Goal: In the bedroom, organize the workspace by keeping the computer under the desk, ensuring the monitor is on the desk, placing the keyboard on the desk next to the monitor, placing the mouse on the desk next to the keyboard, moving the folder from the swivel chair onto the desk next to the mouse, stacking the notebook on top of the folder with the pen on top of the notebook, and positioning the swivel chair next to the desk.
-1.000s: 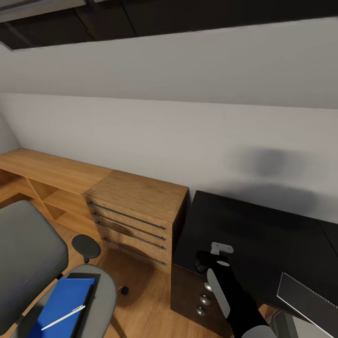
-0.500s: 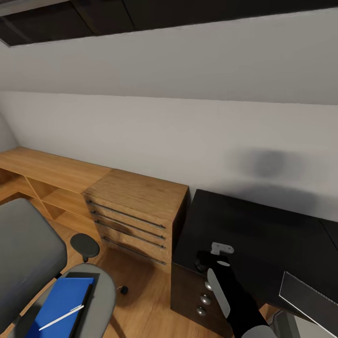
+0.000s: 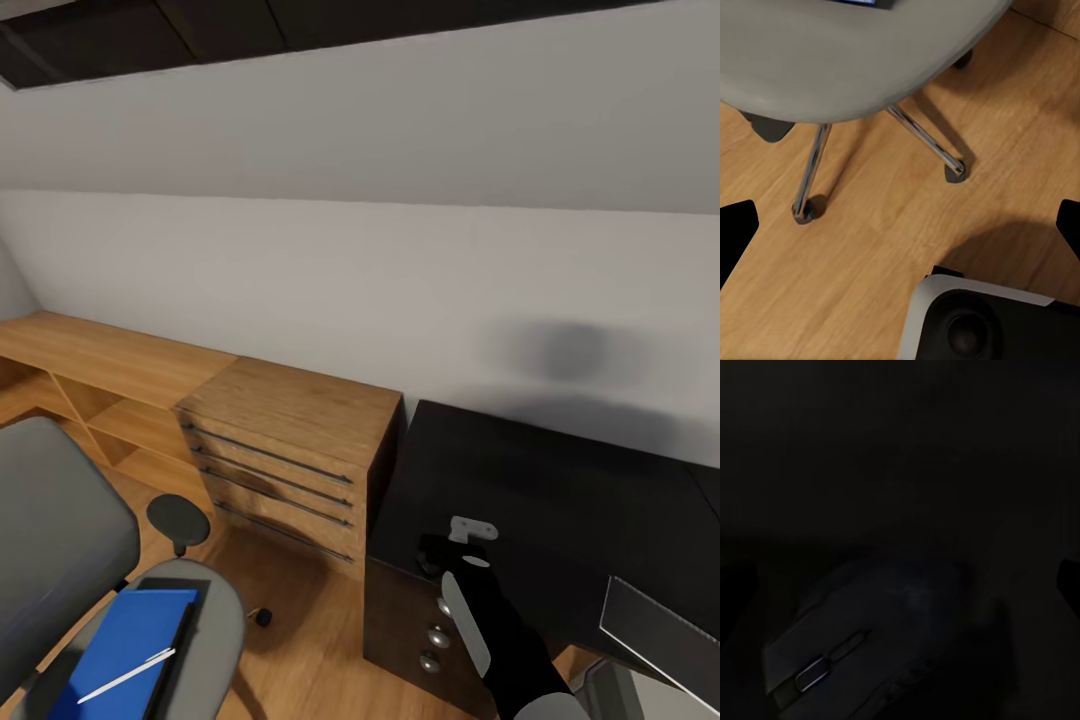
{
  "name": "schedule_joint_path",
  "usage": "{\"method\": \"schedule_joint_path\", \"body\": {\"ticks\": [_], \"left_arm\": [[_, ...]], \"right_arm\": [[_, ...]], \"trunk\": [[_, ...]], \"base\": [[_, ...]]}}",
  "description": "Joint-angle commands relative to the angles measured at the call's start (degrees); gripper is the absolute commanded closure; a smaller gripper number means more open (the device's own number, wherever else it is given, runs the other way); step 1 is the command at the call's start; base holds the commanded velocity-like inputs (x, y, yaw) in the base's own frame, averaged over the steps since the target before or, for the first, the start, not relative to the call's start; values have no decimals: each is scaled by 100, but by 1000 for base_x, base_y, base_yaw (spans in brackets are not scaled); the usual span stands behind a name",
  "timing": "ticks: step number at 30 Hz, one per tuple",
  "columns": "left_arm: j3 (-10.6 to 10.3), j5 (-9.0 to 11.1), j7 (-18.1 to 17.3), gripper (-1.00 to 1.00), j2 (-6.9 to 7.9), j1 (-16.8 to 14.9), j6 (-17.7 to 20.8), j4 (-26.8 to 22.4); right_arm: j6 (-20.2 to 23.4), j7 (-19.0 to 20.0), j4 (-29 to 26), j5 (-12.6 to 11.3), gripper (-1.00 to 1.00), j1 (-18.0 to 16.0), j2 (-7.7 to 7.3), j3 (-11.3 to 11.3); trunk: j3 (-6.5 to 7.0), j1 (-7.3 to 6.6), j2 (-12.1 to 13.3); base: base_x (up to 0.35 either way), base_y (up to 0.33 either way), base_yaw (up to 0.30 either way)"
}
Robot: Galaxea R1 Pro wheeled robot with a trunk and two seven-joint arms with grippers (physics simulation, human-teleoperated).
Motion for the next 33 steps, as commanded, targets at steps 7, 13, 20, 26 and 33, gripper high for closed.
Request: {"method": "schedule_joint_path", "body": {"ticks": [7,13,20,26,33], "left_arm": [[46,19,-59,-100,0,4,8,-10],[46,19,-59,-100,0,4,12,-10],[46,19,-58,-100,2,4,13,-10],[46,19,-61,-100,3,4,13,-10],[46,19,-59,-100,4,4,13,-10]], "right_arm": [[14,-45,-4,-64,-100,-6,4,19],[11,-43,-3,-67,-100,-5,6,17],[2,-36,-15,-65,-100,-3,-1,12],[-1,-29,-19,-66,-100,-3,-2,11],[-2,-27,-20,-67,-100,-2,-2,10]], "trunk": [[-131,155,-286],[-167,199,-366],[-167,199,-366],[-167,199,-366],[-167,199,-366]], "base": [[0,0,0],[0,0,0],[0,0,0],[0,0,0],[0,0,0]]}}
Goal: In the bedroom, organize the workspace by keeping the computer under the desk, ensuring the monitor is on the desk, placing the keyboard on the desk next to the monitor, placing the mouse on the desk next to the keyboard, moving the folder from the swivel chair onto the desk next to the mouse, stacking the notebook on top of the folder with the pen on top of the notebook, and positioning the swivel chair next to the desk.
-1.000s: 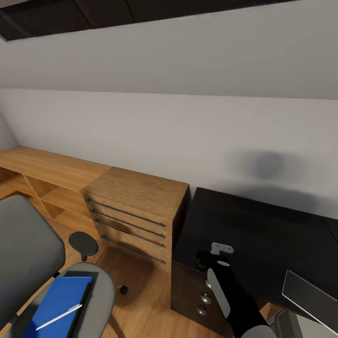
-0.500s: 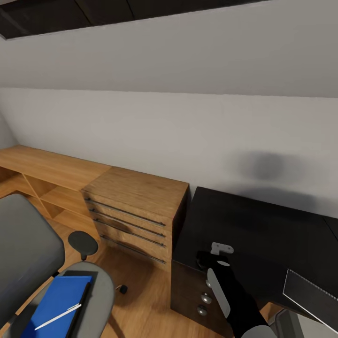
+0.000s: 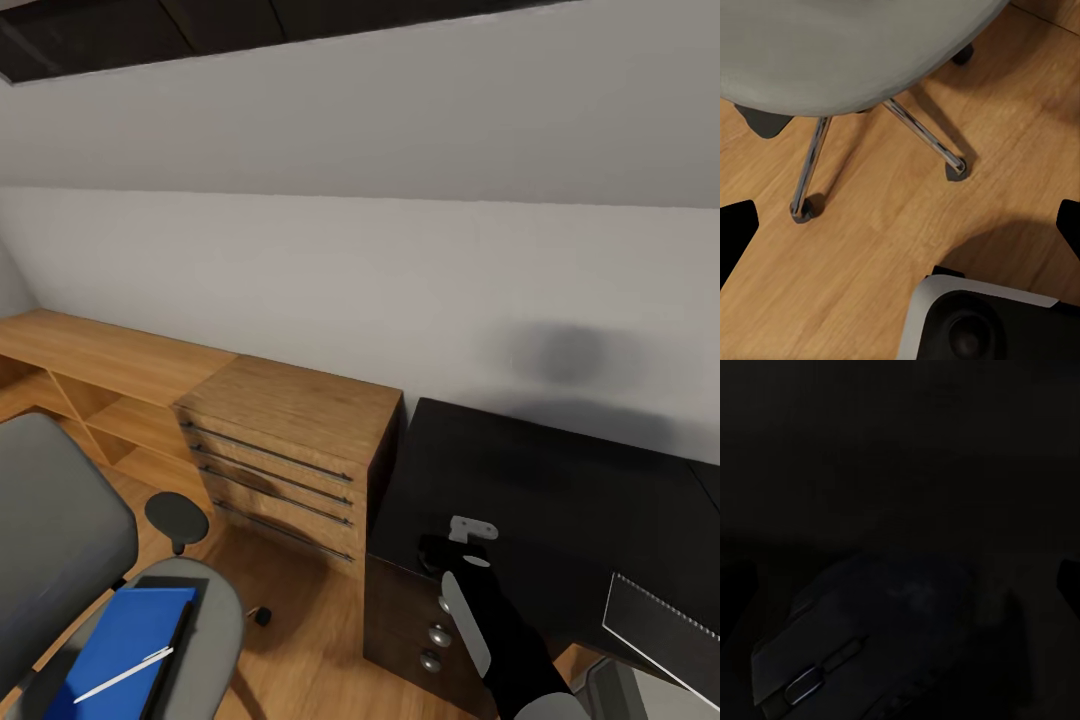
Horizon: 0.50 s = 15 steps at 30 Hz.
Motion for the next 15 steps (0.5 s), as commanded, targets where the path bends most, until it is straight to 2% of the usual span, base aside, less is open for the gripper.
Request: {"method": "schedule_joint_path", "body": {"ticks": [1,15], "left_arm": [[45,18,-60,-100,1,4,0,-10],[52,18,-58,-100,4,4,-14,-10]], "right_arm": [[14,-54,-7,-58,-100,-3,-2,16],[28,-67,-7,-58,-100,-4,-2,11]], "trunk": [[-5,1,-3],[-5,1,-3]], "base": [[0,0,0],[0,0,0]]}}
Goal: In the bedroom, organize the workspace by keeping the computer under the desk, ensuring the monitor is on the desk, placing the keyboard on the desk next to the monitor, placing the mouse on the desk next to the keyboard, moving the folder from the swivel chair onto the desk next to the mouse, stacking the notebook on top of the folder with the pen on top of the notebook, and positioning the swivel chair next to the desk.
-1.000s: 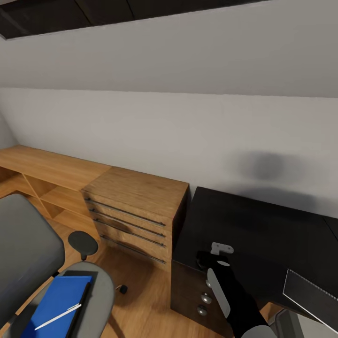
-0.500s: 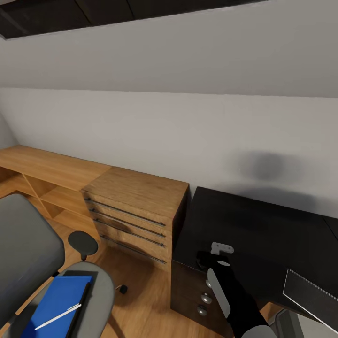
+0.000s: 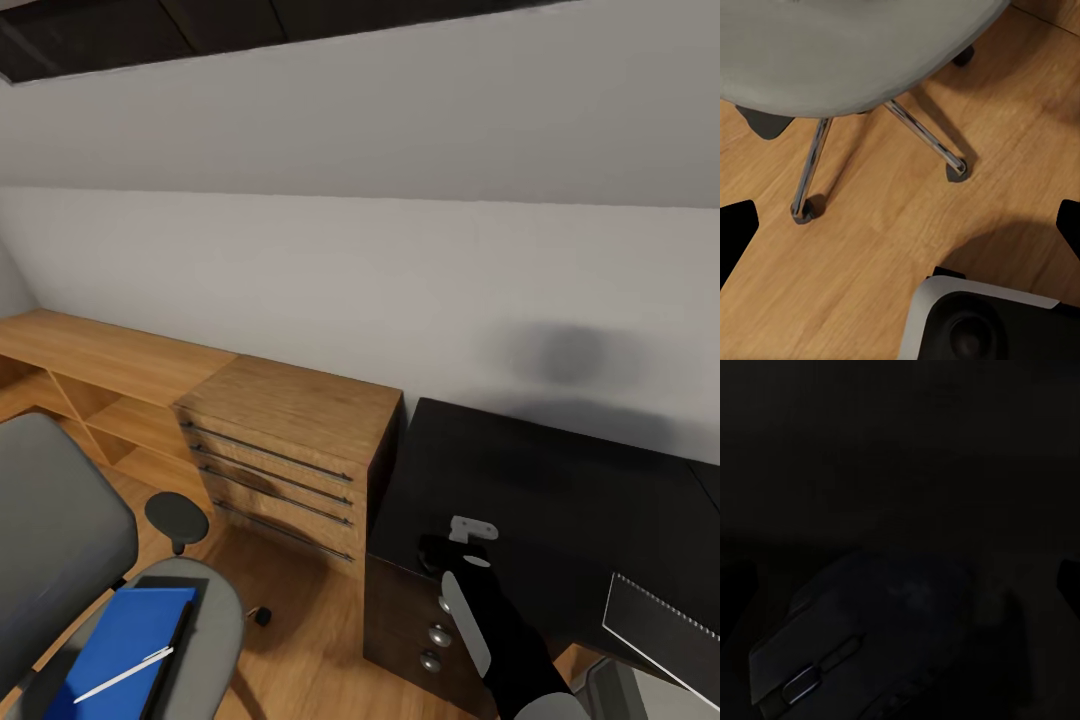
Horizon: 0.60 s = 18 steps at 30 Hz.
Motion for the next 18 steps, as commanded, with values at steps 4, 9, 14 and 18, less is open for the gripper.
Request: {"method": "schedule_joint_path", "body": {"ticks": [4,9,14,18], "left_arm": [[46,18,-60,-100,0,4,5,-10],[47,18,-60,-100,0,4,7,-10],[47,22,-60,-100,4,4,7,-10],[48,20,-60,-100,7,4,9,-10]], "right_arm": [[21,-54,-7,-63,-100,-3,-2,18],[39,-56,-1,-65,-100,-3,3,23],[60,-63,1,-86,-100,-3,5,32],[70,-68,2,-130,-100,-3,6,39]], "trunk": [[-5,1,-3],[-5,1,-3],[-5,1,-3],[-5,1,-3]], "base": [[0,0,0],[0,0,0],[0,0,0],[0,0,0]]}}
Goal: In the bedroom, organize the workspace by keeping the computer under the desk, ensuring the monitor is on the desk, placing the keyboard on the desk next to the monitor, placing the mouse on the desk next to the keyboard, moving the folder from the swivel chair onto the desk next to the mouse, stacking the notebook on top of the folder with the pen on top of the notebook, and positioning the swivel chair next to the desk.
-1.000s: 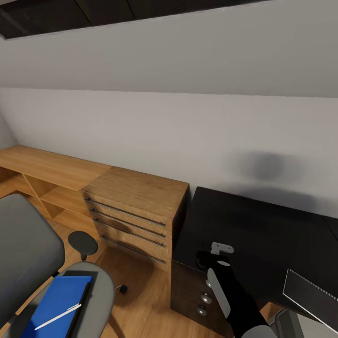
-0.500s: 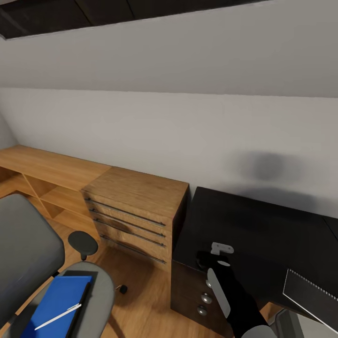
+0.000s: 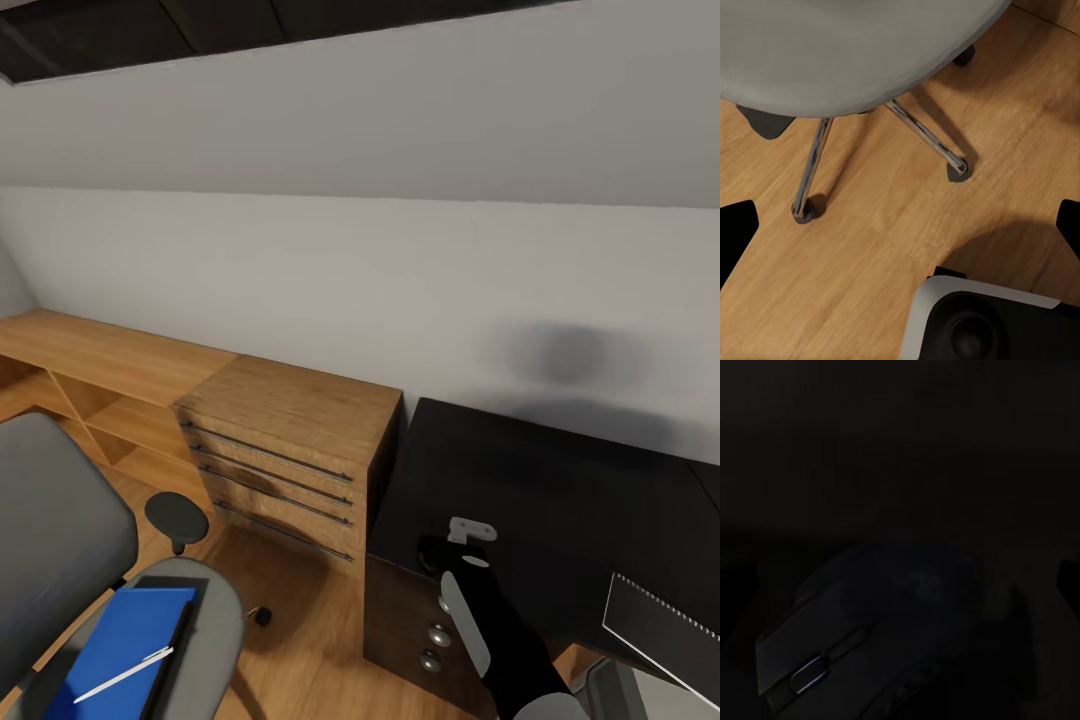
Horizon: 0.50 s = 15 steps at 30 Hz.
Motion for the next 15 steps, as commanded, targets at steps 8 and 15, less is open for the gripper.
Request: {"method": "schedule_joint_path", "body": {"ticks": [8,15], "left_arm": [[45,17,-60,-100,1,4,0,-10],[45,16,-60,-100,2,4,-1,-10]], "right_arm": [[41,-56,1,-102,-100,-4,11,25],[68,-57,7,-108,-100,-4,15,31]], "trunk": [[-5,1,-3],[-5,1,-3]], "base": [[0,0,0],[0,0,0]]}}
